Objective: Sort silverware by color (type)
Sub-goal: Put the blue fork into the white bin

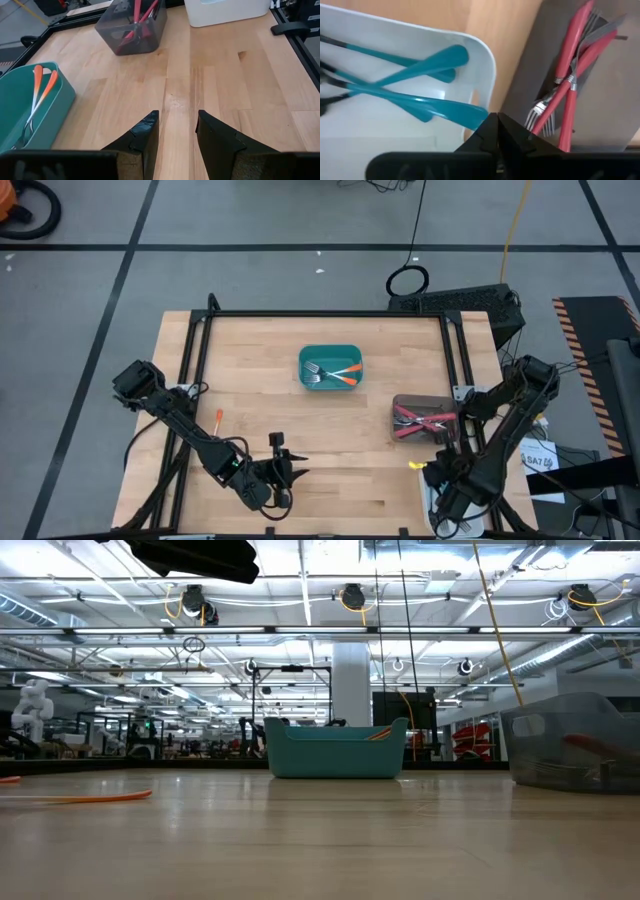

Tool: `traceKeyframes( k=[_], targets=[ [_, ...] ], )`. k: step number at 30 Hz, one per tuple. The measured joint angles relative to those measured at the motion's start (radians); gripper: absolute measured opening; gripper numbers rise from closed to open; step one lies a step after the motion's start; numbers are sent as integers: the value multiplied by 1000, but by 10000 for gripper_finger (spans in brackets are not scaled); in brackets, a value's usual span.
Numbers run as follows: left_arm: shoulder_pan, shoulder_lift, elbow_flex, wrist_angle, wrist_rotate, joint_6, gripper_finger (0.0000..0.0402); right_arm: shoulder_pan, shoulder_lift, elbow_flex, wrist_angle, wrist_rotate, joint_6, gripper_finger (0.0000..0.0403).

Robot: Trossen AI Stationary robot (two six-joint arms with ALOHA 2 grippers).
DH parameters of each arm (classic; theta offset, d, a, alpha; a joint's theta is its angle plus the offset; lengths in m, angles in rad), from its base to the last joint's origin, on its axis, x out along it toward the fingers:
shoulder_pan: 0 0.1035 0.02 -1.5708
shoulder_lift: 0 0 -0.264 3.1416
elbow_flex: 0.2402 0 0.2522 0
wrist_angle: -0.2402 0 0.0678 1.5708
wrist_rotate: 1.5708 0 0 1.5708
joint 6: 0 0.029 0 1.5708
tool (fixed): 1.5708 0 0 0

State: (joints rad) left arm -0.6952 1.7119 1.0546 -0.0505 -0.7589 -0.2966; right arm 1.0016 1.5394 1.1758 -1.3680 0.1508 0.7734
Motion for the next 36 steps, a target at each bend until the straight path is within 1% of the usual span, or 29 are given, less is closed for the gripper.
traceKeyframes(
  k=[5,11,16,22,31,34,36],
  targets=[
    [0,0,0,0,0,-4,131,17,0,19,19,-24,0,6],
    [0,0,0,0,0,-5,131,22,0,20,65,-19,0,6],
    [0,0,0,0,0,-5,131,22,0,-16,151,-21,-1,6],
    [0,0,0,0,0,-6,131,22,0,-53,186,-31,3,6],
    [0,0,0,0,0,-9,131,38,0,-74,192,-159,64,6],
    [0,0,0,0,0,-9,131,48,0,-74,190,-217,101,6],
    [0,0,0,0,0,-9,131,55,0,-74,177,-232,138,6]
  ],
)
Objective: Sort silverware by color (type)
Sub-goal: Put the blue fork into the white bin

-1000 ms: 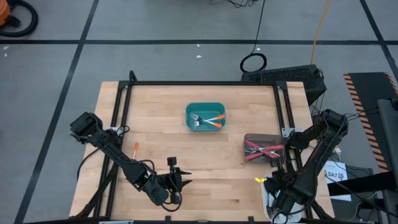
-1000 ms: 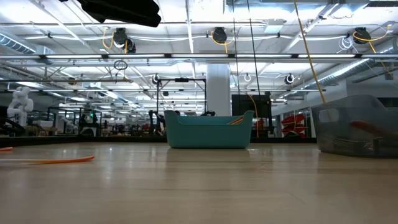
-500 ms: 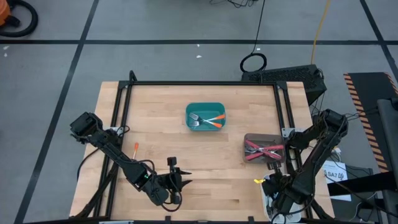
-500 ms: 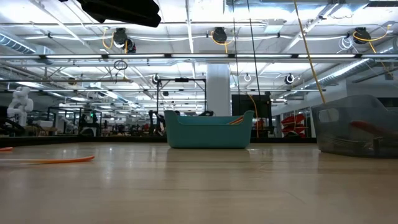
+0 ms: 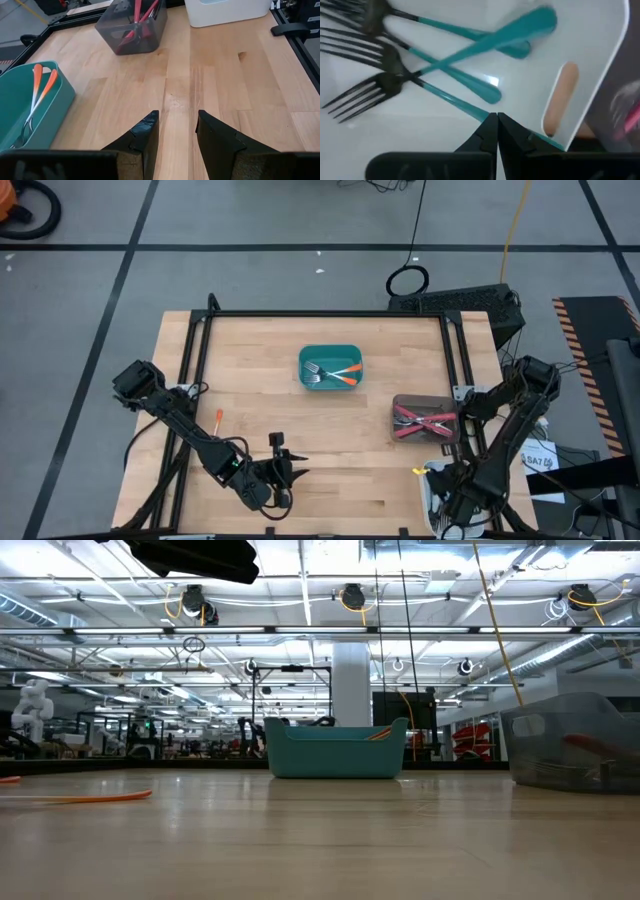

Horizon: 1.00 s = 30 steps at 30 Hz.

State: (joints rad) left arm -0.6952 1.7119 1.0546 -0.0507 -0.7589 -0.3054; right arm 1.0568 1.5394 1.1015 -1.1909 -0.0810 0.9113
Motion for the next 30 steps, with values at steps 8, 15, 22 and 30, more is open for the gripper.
traceKeyframes(
  k=[8,15,22,30],
  targets=[
    [0,0,0,0,0,1,131,29,0,0,-65,-23,124,6],
    [0,0,0,0,0,-7,131,37,0,-17,-30,-15,174,2],
    [0,0,0,0,0,-12,131,68,0,-36,62,-23,181,1],
    [1,0,0,0,0,-61,131,85,0,-36,41,28,216,1]
  ],
)
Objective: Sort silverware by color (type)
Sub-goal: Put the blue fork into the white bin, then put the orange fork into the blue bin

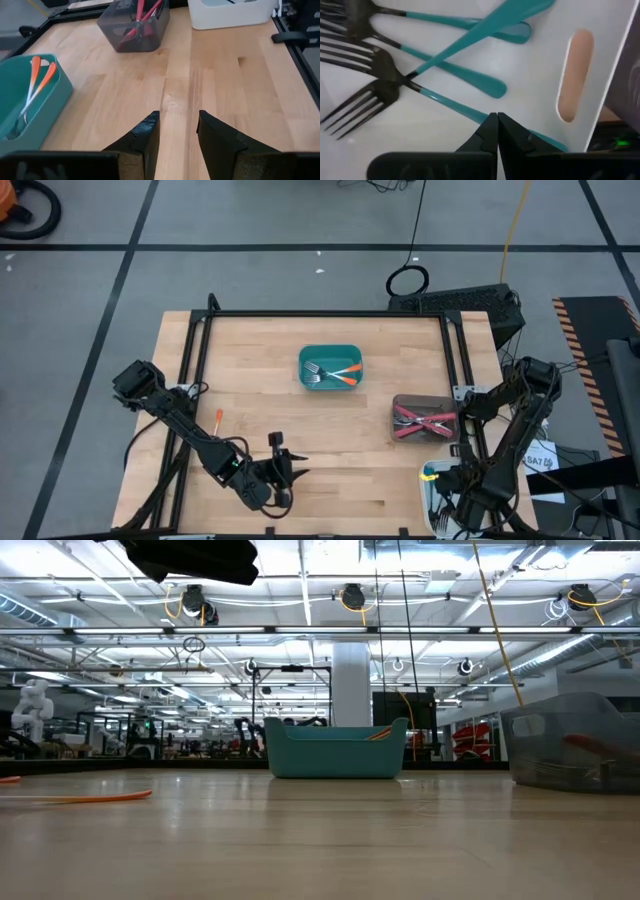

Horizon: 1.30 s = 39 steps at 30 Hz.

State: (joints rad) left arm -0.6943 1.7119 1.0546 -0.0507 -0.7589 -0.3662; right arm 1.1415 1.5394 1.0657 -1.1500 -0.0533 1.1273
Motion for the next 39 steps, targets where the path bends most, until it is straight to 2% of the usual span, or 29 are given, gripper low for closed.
traceKeyframes(
  k=[7,12,18,26,29,31,33,36,39],
  targets=[
    [7,0,0,-1,0,-22,131,6,0,0,71,-15,5,1],
    [7,0,0,-1,0,-23,131,6,9,-9,35,0,13,0],
    [7,0,0,-2,0,-35,131,6,25,-27,34,-59,10,0],
    [7,0,0,-2,0,-34,131,6,24,78,-79,29,4,0],
    [7,0,0,-12,0,-46,131,6,24,134,-141,88,6,0],
    [7,0,0,-49,0,-108,131,6,24,178,-201,153,14,0],
    [11,0,0,-116,0,-217,131,7,23,226,-229,274,16,0],
    [24,0,0,-267,4,-414,131,6,23,265,-211,528,-2,0],
    [47,0,0,-436,80,-627,131,-1,23,267,-144,708,-90,0]
  ],
)
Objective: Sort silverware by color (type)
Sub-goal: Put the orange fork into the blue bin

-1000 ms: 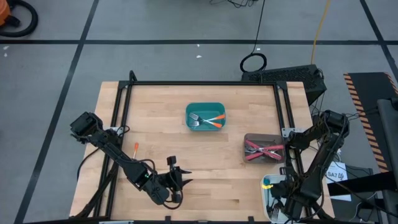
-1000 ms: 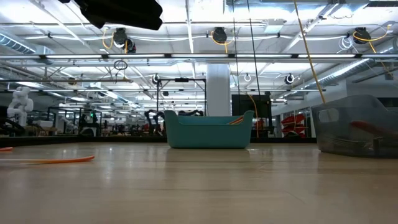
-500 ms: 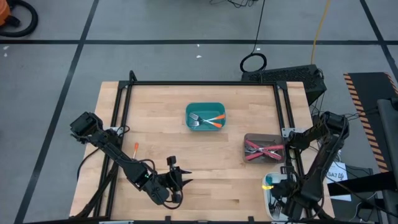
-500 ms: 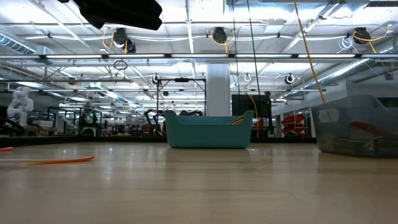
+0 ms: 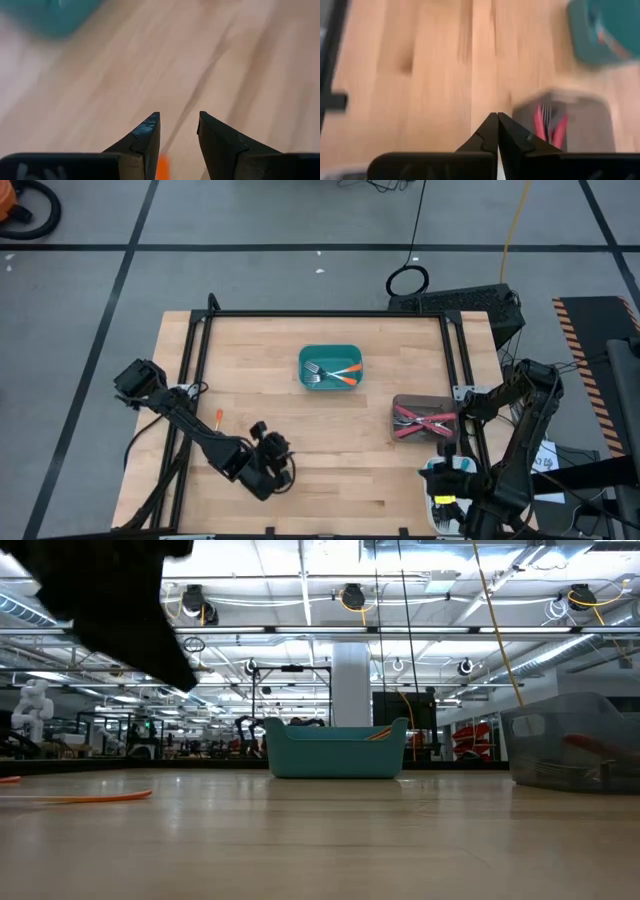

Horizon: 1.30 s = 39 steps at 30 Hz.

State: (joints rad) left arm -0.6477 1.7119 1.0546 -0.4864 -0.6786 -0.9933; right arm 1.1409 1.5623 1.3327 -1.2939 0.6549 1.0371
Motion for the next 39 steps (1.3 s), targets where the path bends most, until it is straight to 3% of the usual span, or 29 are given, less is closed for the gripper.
traceKeyframes(
  k=[5,15,22,29,35,39],
  targets=[
    [12,0,-1,-163,101,-209,131,-29,0,0,99,103,-107,0],
    [-71,2,-1,-159,105,-257,136,-35,2,0,151,105,-136,7],
    [-144,34,0,-190,57,-329,186,-35,2,0,169,108,-167,8],
    [-155,99,1,-194,98,-325,228,-35,2,0,168,108,-171,8],
    [-230,187,0,-189,-36,-398,214,-35,2,0,169,109,-182,8],
    [-277,222,0,-208,-52,-432,192,-35,2,0,174,109,-182,8]
  ],
)
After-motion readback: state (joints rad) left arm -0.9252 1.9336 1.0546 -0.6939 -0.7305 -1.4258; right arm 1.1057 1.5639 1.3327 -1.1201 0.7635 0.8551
